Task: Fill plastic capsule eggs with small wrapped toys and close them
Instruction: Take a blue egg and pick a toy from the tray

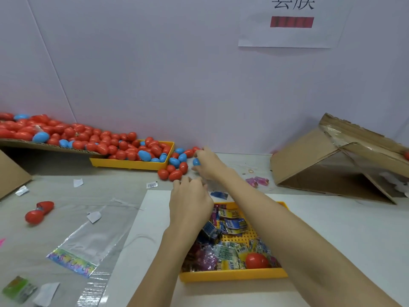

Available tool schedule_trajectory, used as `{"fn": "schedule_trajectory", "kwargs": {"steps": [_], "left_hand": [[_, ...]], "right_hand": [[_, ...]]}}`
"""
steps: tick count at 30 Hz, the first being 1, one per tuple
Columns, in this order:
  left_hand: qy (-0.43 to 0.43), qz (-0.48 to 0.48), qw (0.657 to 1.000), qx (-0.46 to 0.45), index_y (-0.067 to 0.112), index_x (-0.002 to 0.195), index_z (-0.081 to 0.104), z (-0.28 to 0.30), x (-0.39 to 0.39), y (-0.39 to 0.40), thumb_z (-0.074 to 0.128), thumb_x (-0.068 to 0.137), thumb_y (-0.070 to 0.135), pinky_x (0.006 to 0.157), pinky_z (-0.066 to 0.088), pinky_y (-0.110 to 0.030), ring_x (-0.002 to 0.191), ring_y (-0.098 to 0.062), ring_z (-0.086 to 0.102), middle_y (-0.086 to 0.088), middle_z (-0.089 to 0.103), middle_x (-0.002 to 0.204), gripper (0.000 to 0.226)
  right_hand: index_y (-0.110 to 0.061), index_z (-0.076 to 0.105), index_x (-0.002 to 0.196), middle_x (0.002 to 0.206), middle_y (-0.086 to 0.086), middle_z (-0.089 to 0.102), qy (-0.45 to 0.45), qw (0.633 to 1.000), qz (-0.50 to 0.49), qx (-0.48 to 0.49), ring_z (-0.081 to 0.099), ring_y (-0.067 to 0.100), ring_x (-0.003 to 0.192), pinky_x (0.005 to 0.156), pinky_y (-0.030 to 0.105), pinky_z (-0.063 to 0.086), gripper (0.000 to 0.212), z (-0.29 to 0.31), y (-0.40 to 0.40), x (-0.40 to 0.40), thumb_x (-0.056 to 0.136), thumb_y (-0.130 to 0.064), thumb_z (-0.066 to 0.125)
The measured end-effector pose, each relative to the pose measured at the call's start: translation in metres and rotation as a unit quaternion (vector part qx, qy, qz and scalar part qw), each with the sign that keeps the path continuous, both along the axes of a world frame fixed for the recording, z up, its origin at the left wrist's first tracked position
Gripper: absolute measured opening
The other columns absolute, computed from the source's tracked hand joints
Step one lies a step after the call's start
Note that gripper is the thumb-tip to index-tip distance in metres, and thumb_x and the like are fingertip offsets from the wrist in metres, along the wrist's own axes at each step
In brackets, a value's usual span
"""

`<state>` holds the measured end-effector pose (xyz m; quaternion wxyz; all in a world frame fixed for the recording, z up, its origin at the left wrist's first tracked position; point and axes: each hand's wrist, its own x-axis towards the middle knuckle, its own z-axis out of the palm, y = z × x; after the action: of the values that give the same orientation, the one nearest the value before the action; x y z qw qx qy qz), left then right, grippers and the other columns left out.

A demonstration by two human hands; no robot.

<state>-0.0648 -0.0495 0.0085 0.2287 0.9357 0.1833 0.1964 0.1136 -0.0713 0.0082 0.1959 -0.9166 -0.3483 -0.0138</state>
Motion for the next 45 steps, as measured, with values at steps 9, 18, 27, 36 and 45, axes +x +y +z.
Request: {"fn": "schedule_trajectory", "kwargs": {"steps": [9,18,27,36,45], "left_hand": [[-0.166,-0.208,0.961,-0.076,0.016,0.132,0.056,0.018,-0.004,-0.012,0.081,0.089,0.025,0.086,0.056,-0.035,0.103,-0.014,0.059,0.000,0.057,0.122,0.050],[-0.206,-0.357,0.911,-0.034,0.010,0.116,0.068,0.024,-0.007,-0.034,0.080,0.088,0.011,0.076,0.057,-0.026,0.090,-0.015,0.064,0.002,0.065,0.107,0.031],[-0.226,-0.172,0.945,-0.164,0.027,0.125,0.060,0.018,-0.001,-0.013,0.070,0.098,0.020,0.069,0.052,-0.009,0.092,0.004,0.061,0.019,0.063,0.102,0.030],[-0.212,-0.166,0.948,-0.170,0.022,0.132,0.061,0.014,0.003,-0.014,0.069,0.098,0.021,0.069,0.052,-0.009,0.094,0.008,0.059,0.011,0.064,0.105,0.035],[-0.167,-0.188,0.913,-0.320,0.023,0.117,0.068,0.021,0.004,-0.011,0.043,0.106,0.009,0.066,0.060,-0.033,0.072,-0.020,0.065,-0.010,0.061,0.089,0.030]], "right_hand": [[-0.017,0.079,0.091,0.079,-0.001,0.076,0.178,0.962,0.010,0.209,0.070,0.010,0.074,0.072,0.024,0.056,0.051,0.054,-0.139,-0.093,0.093,-0.064,0.060],[-0.010,0.077,0.104,0.080,0.001,0.076,0.304,0.870,-0.059,0.384,0.061,-0.004,0.055,0.049,0.007,0.042,0.056,0.037,-0.192,-0.149,0.103,-0.055,0.042],[-0.030,0.075,0.125,0.117,-0.006,0.060,-0.049,0.998,0.044,-0.008,0.047,0.013,0.110,0.095,0.033,0.046,0.028,-0.002,-0.186,-0.153,0.098,-0.036,0.068],[-0.017,0.077,0.105,0.110,-0.001,0.063,-0.119,0.990,0.071,0.039,0.052,0.018,0.106,0.088,0.033,0.047,0.015,-0.003,-0.182,-0.158,0.099,-0.026,0.067],[-0.015,0.067,0.091,0.101,-0.002,0.067,-0.077,0.986,0.023,0.148,0.059,0.013,0.097,0.087,0.029,0.050,0.005,0.004,-0.188,-0.158,0.094,-0.016,0.070]]}}
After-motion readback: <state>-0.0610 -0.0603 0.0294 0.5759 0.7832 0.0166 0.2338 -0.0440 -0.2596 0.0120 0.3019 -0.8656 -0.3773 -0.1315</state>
